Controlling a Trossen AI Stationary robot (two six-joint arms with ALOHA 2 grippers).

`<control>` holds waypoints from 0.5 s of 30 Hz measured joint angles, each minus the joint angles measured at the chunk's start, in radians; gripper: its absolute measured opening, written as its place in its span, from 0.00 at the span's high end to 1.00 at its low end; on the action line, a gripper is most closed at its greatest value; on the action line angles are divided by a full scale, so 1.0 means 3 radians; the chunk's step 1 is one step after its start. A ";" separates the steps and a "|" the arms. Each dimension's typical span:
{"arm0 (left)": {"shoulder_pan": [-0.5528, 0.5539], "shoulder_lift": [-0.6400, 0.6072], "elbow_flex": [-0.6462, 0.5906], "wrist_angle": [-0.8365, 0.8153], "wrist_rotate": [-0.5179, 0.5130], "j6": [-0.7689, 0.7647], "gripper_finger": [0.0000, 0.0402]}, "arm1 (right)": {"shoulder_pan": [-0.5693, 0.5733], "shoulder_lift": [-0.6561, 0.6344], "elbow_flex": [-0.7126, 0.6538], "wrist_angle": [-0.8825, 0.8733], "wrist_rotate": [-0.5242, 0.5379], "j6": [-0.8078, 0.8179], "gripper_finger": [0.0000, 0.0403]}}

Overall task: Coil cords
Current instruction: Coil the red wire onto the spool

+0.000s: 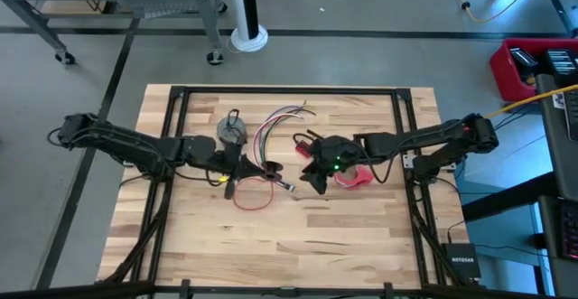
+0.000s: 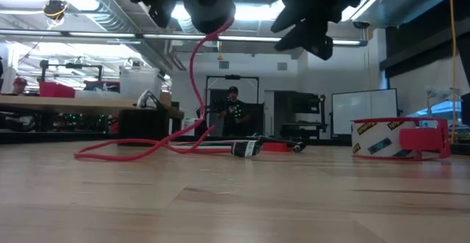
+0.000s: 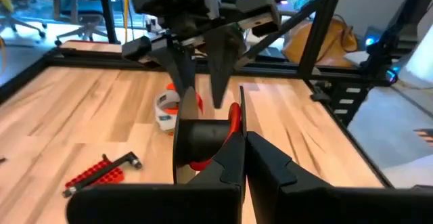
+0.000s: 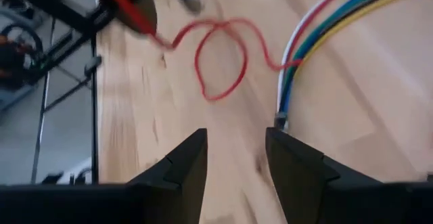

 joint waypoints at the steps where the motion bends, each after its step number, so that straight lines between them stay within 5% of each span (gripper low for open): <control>1: -0.0005 0.0001 0.0000 -0.0004 0.0016 -0.0057 1.00 | 0.0012 0.0002 0.0000 -0.0038 -0.0026 0.0002 0.62; 15: -0.0061 0.0020 -0.0001 0.0123 0.0064 0.0102 1.00 | 0.0039 0.0008 0.0000 0.0346 0.0062 0.0001 0.62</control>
